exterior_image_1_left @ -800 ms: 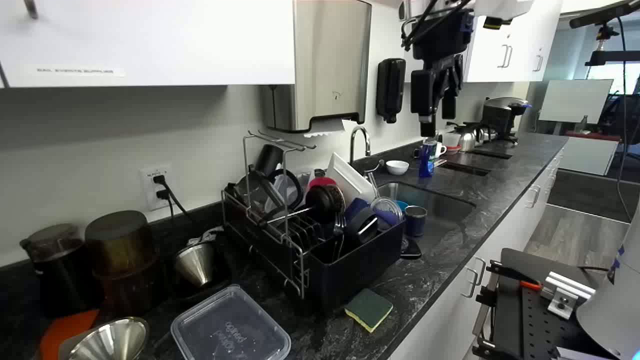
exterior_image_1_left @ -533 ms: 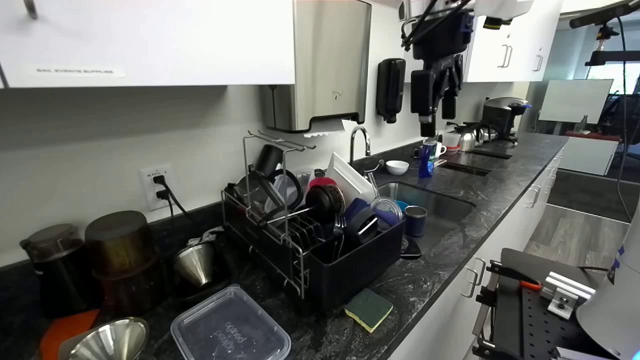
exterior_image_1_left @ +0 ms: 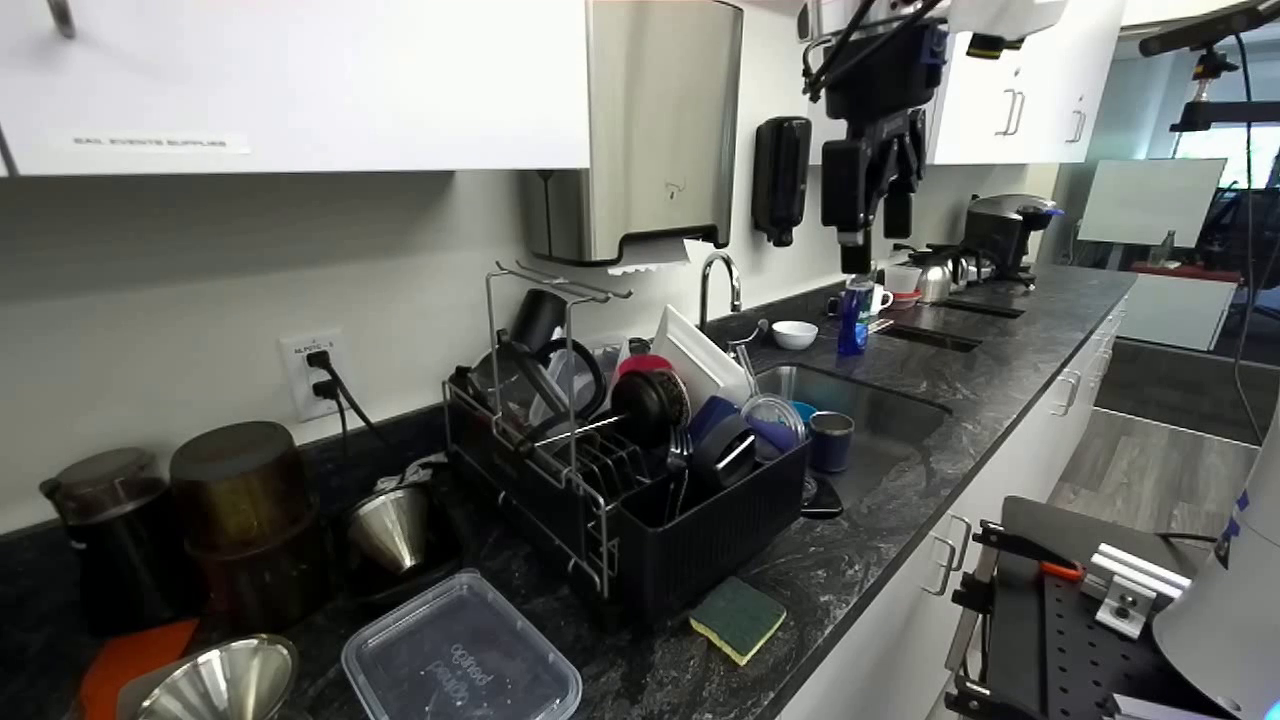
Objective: Take the straw from the dish rack and put it in the mug in the sink
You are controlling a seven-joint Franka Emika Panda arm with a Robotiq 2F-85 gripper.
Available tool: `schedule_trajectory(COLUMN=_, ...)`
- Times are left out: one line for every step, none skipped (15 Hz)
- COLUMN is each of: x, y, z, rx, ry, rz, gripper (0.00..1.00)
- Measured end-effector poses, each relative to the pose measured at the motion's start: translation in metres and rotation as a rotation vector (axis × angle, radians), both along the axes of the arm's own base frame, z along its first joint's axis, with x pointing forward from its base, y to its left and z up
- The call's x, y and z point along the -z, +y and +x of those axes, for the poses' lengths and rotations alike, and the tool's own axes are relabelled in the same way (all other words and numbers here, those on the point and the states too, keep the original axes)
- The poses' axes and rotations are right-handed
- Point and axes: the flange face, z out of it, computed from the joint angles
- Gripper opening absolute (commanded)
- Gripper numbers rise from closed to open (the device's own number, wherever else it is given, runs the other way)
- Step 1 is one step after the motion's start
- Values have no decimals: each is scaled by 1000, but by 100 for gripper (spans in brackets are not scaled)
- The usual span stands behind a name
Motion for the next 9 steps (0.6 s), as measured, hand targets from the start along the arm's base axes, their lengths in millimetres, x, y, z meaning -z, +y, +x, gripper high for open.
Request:
schedule_trajectory(x=0, y=-1, z=0, rx=-6, ry=0, rz=-3, gripper=100)
schedule_trajectory(x=0, y=-2, z=1, rx=-27, ry=2, rz=-10, gripper=100)
schedule_trajectory(x=0, y=-5, z=2, rx=-62, ry=4, rz=-24, gripper=100)
schedule_trajectory(x=0, y=-10, z=5, rx=-99, ry=6, rz=-40, gripper=100)
schedule_trajectory(x=0, y=-16, z=8, rx=-134, ry=7, rz=-54, gripper=100)
schedule_trajectory(x=0, y=-22, z=11, rx=-159, ry=7, rz=-61, gripper=100)
schedule_trajectory(x=0, y=-29, z=15, rx=-186, ry=9, rz=-65, gripper=100)
schedule_trajectory(x=0, y=-36, z=18, rx=-211, ry=10, rz=-67, gripper=100)
schedule_trajectory(x=1, y=-44, z=22, rx=-239, ry=10, rz=-67, gripper=100)
